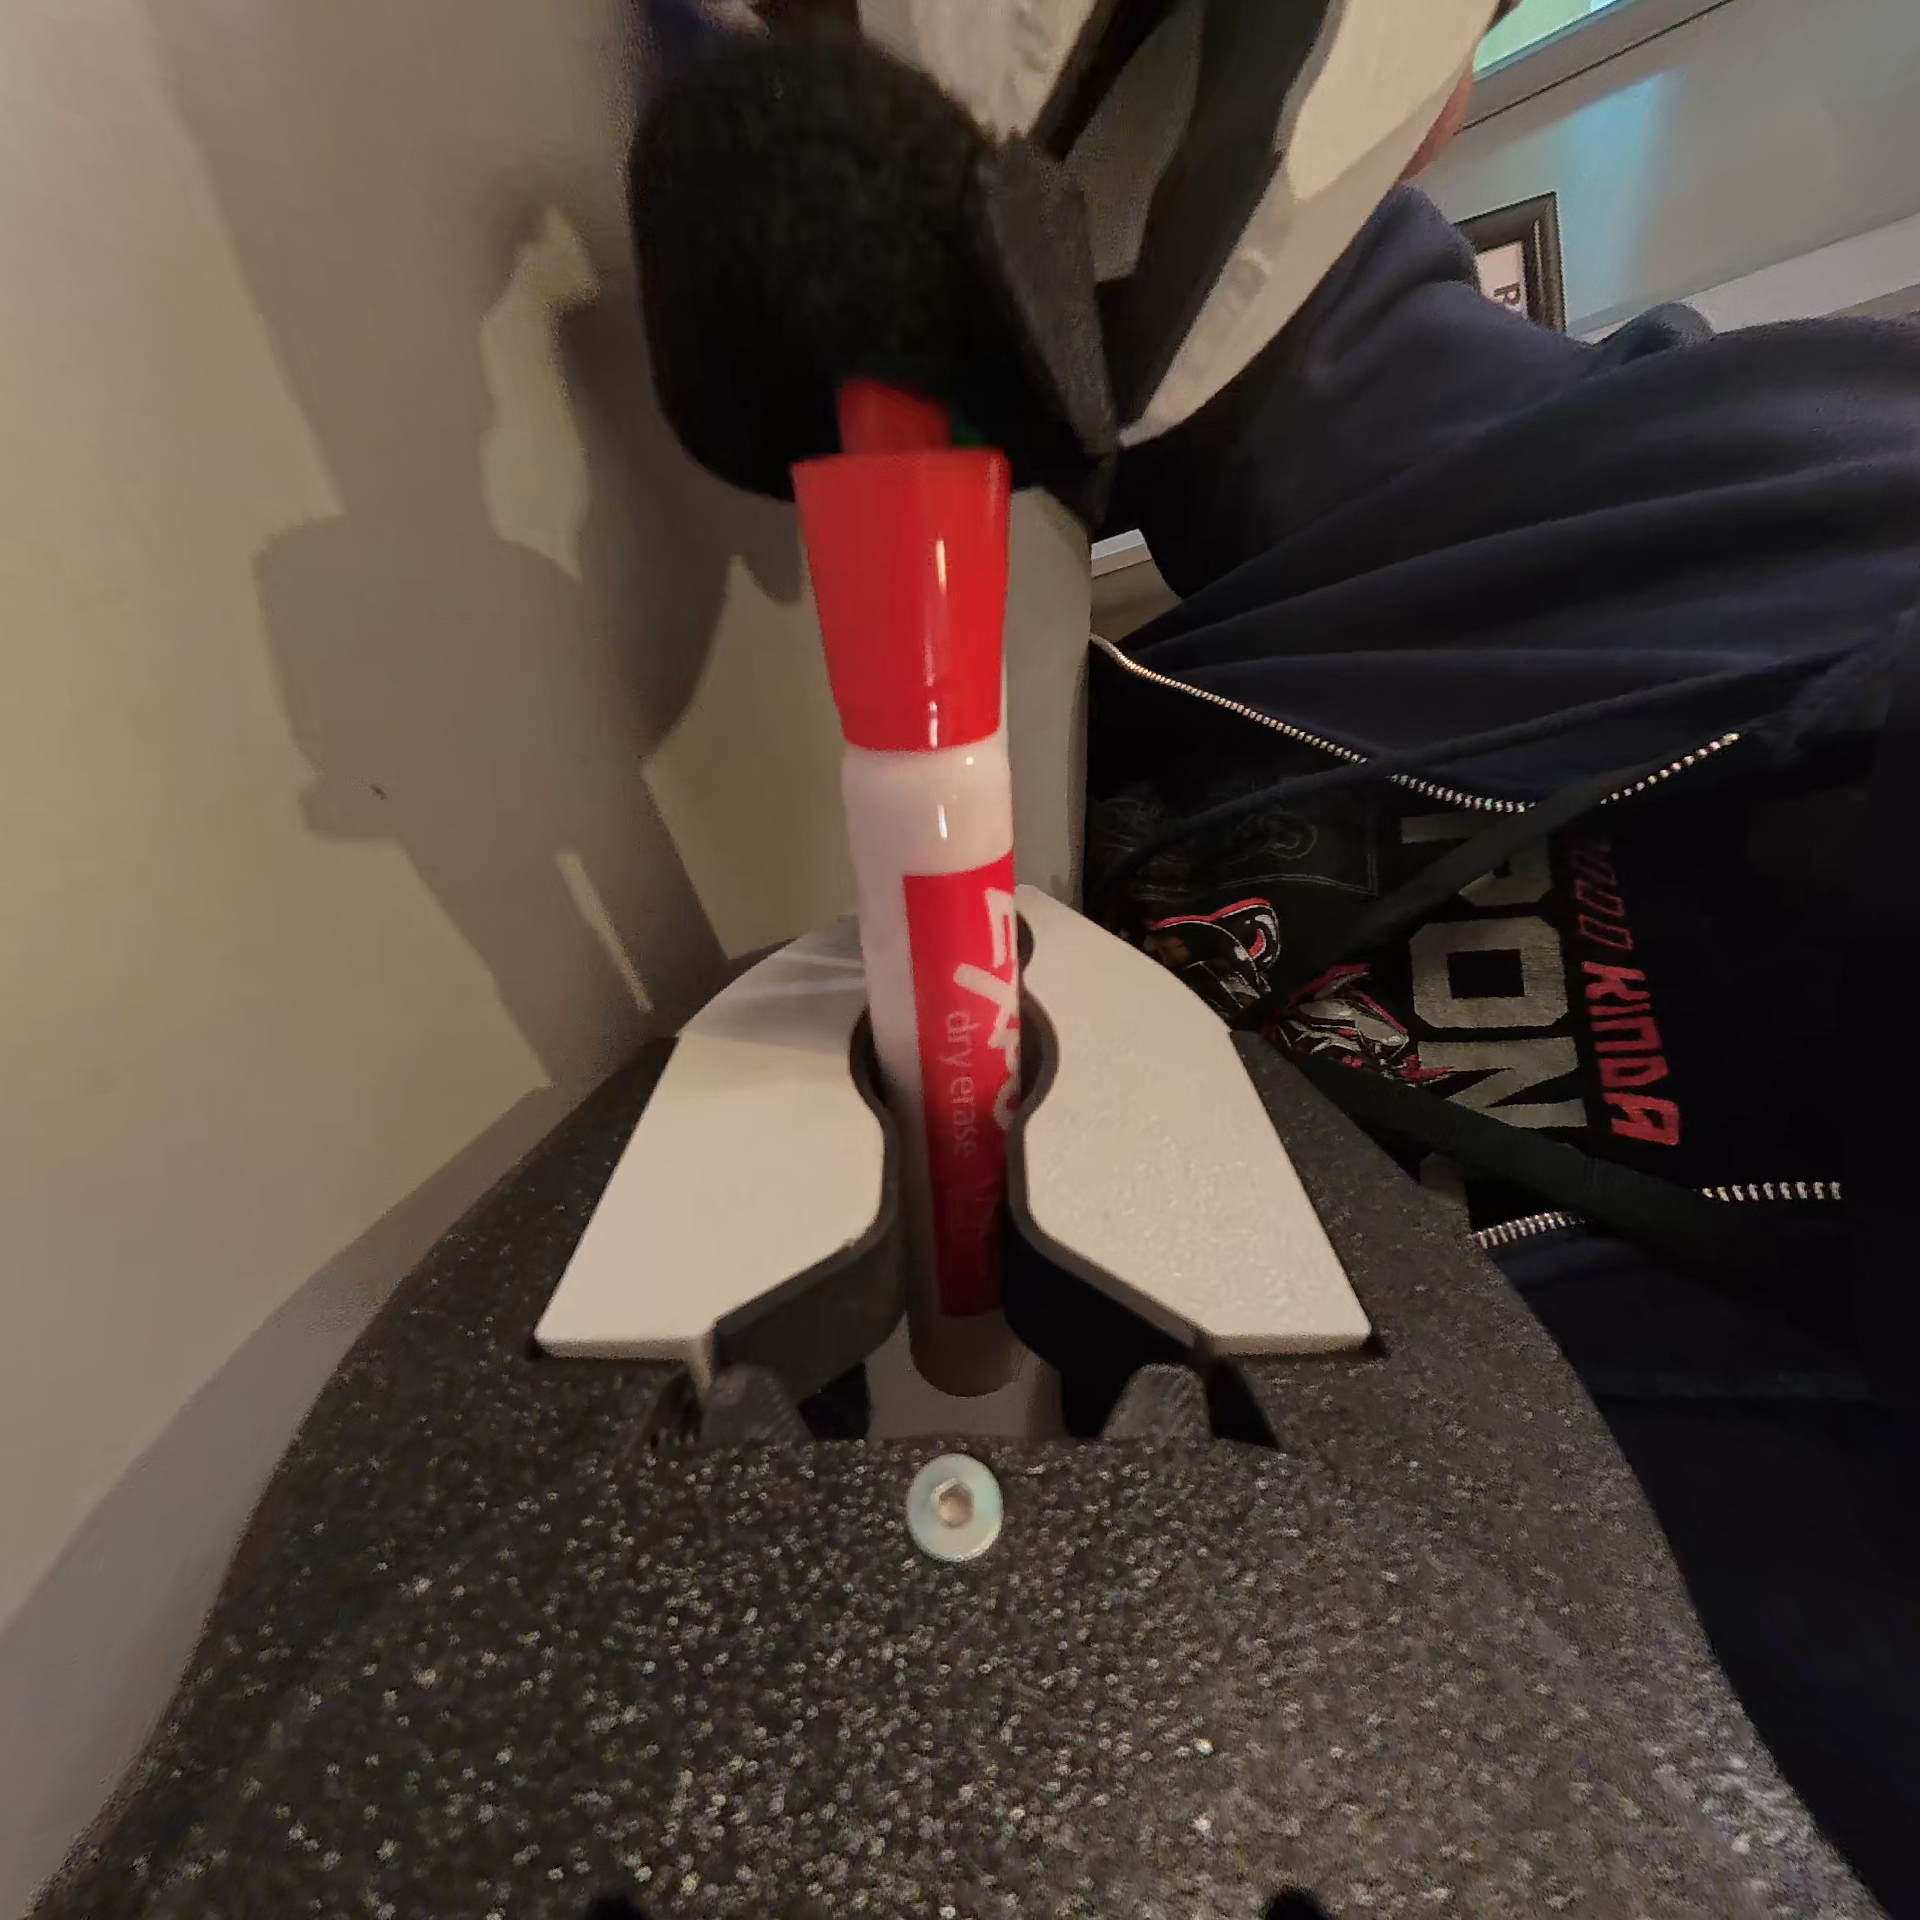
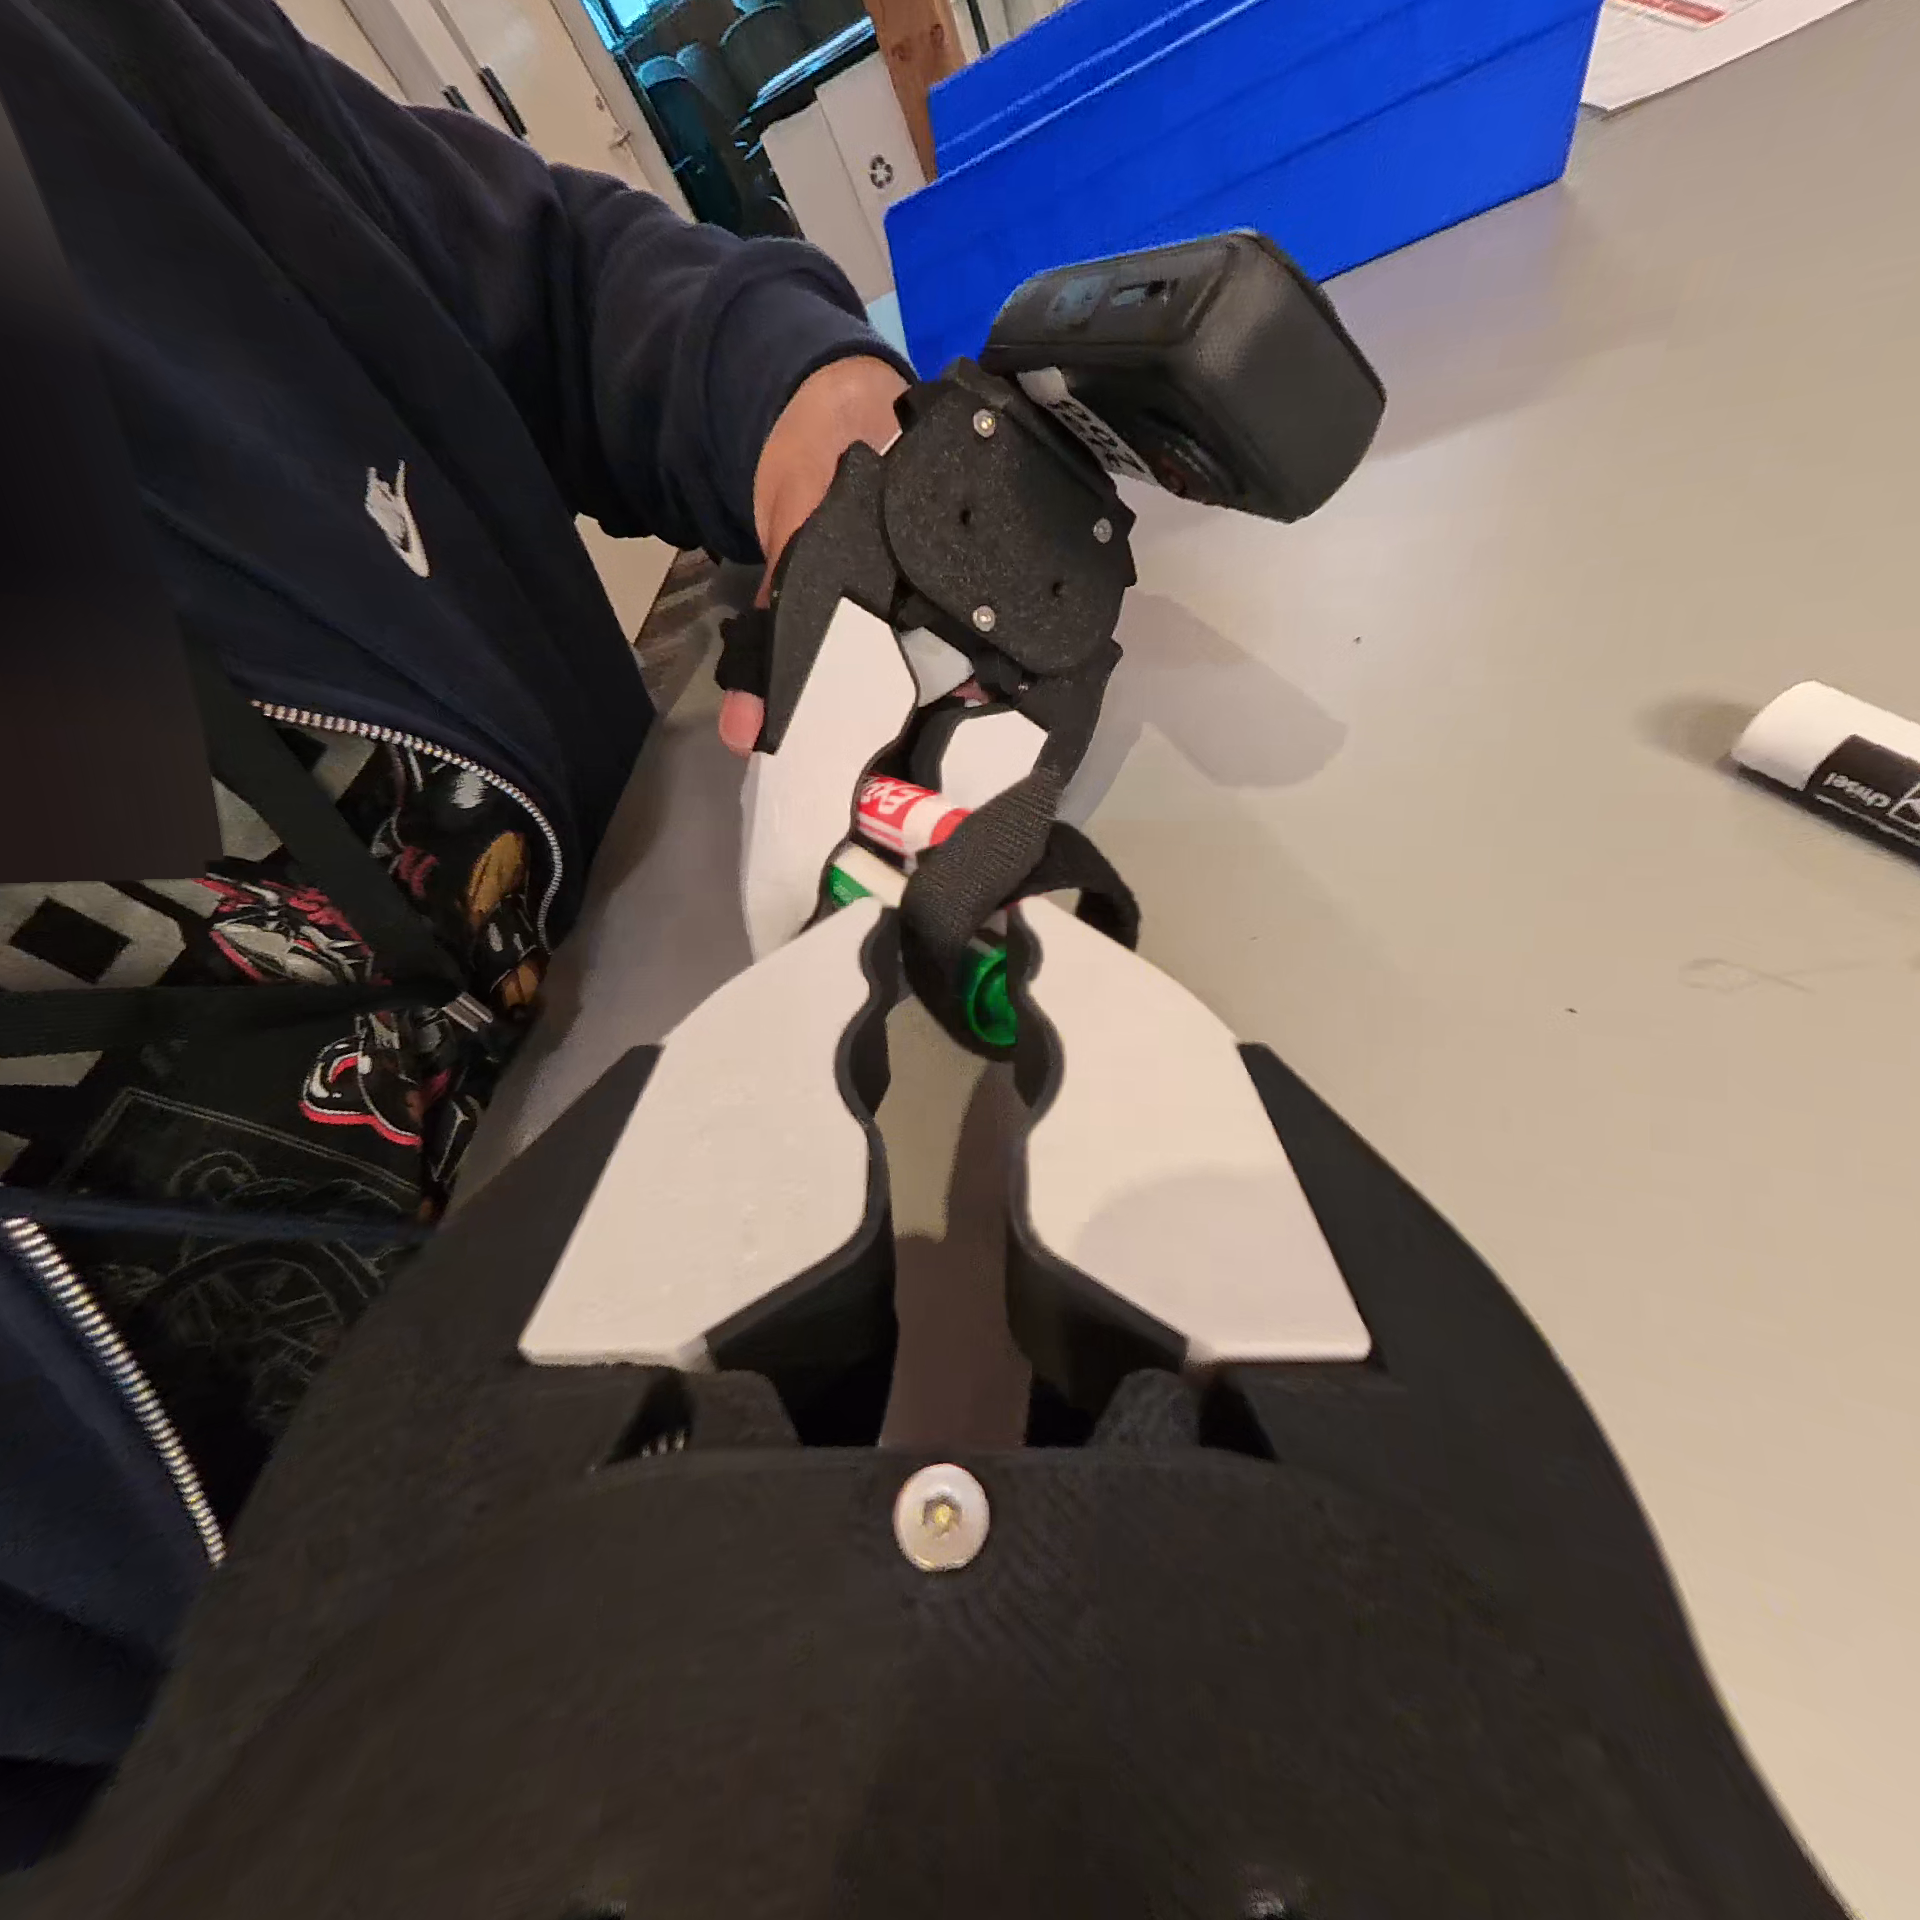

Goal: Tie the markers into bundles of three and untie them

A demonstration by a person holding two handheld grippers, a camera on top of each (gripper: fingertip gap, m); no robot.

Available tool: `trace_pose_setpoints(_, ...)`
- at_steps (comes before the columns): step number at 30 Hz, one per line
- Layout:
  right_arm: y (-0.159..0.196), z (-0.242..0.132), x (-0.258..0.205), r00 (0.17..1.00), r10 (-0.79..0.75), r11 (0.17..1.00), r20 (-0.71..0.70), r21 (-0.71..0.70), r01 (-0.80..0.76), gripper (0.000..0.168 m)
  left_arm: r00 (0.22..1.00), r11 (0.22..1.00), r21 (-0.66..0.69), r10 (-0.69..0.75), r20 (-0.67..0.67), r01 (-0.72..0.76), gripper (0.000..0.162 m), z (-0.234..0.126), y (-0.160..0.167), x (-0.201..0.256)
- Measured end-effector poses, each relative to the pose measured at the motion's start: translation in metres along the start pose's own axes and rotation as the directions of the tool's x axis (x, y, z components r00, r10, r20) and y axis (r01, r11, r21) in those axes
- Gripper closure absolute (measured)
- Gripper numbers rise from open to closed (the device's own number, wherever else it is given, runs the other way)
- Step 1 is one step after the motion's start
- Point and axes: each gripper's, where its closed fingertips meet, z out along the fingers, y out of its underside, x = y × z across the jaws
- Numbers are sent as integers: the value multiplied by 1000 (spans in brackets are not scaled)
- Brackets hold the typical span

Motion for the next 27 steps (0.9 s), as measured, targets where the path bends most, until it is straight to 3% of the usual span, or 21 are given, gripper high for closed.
trace_pose_setpoints(10,1,-1,-4,988,-130,991,-85,-30,128,144,1000,1000,0,1,-14,-1,147,3,-4,3)
trace_pose_setpoints(16,9,8,-11,942,-313,947,-119,-113,300,135,1000,1000,-5,-1,-19,1,147,5,-5,2)
trace_pose_setpoints(27,8,10,-11,866,-462,883,-193,-189,429,119,998,998,31,-51,-27,52,147,2,-11,0)
